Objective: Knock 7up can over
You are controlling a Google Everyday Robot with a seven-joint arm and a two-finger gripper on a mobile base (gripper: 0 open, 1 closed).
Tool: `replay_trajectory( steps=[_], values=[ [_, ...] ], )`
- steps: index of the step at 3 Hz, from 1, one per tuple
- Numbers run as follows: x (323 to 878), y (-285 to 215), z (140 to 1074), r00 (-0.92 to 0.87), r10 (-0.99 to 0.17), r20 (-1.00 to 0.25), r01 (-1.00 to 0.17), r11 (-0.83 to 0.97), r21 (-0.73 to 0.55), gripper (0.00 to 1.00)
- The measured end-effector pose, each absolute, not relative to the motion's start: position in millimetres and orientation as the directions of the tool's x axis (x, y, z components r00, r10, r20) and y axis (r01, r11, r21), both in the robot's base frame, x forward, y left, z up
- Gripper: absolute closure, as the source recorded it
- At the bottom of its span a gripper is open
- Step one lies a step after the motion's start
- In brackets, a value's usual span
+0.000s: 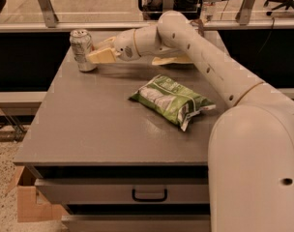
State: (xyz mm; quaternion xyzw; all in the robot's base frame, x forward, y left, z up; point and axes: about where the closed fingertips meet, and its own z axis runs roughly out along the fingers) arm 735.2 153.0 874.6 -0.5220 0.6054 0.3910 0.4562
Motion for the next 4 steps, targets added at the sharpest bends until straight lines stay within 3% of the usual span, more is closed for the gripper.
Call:
replay_trajectory(
  steps=[1,3,4],
  values=[
    [733.2,139.4,881.2,-0.023,-0.268,-0.963,-0.983,0.181,-0.027,1.00],
    [734.0,66.0,916.9,0.045,-0.365,-0.930,-0.908,0.374,-0.191,1.00],
    [725.9,23.8,944.4,0.086,-0.510,-0.856,-0.835,0.432,-0.341,1.00]
  ],
)
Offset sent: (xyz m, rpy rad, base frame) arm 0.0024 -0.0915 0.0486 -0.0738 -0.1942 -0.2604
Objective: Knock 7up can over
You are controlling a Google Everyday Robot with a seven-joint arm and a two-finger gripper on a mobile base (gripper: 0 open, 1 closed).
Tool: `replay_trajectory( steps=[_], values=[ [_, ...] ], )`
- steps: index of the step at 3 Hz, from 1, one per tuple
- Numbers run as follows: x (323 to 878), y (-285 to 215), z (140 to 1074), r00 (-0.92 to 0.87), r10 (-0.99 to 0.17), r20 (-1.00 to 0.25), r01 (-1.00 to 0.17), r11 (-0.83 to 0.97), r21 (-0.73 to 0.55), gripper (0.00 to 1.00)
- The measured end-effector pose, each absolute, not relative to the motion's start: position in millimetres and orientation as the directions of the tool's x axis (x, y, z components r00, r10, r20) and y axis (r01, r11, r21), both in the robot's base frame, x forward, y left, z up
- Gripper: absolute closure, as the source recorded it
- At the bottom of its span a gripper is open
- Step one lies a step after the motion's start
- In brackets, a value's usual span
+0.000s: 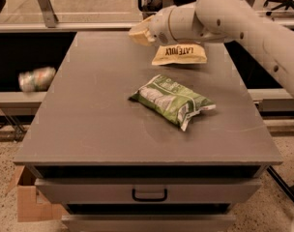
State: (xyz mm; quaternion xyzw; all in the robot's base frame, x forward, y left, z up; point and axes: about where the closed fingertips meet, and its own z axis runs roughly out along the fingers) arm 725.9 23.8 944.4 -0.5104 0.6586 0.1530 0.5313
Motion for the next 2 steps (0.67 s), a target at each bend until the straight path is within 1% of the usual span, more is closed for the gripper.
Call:
replay_trajectory(
  steps=[1,2],
  values=[
    [721.5,-7.3,961.3,0.096,-0.600,-0.794,-0.782,0.448,-0.434,0.98],
    [725.8,-18.2,959.1,0.034,-0.564,-0.825,-0.779,0.502,-0.376,0.75]
  ],
)
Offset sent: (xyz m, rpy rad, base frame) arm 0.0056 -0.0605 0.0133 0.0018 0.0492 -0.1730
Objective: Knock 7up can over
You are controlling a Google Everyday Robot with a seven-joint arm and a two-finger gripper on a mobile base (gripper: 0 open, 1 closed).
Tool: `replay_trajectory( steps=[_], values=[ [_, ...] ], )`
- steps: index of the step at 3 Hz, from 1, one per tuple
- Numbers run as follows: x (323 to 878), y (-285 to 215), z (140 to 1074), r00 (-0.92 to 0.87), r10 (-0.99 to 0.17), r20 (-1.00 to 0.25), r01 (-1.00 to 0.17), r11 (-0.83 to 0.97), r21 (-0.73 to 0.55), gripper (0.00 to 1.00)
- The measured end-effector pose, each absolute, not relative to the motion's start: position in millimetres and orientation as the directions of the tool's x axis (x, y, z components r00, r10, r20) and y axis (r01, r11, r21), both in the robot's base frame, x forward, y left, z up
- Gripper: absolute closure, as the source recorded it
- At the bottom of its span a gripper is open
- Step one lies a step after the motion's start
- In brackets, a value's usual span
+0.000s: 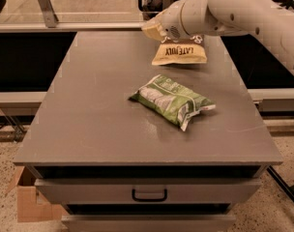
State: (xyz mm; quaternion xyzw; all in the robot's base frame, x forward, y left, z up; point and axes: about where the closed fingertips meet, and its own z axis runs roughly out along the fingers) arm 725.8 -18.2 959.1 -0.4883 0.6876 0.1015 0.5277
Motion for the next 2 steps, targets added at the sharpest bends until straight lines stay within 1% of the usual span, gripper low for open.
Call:
replay_trajectory(
  steps=[1,2],
  values=[
    [725.3,-14.5,958.4,0.035,-0.564,-0.825,-0.782,0.498,-0.374,0.44],
    [725.1,-12.6,958.0,0.036,-0.564,-0.825,-0.784,0.496,-0.374,0.21]
  ],
)
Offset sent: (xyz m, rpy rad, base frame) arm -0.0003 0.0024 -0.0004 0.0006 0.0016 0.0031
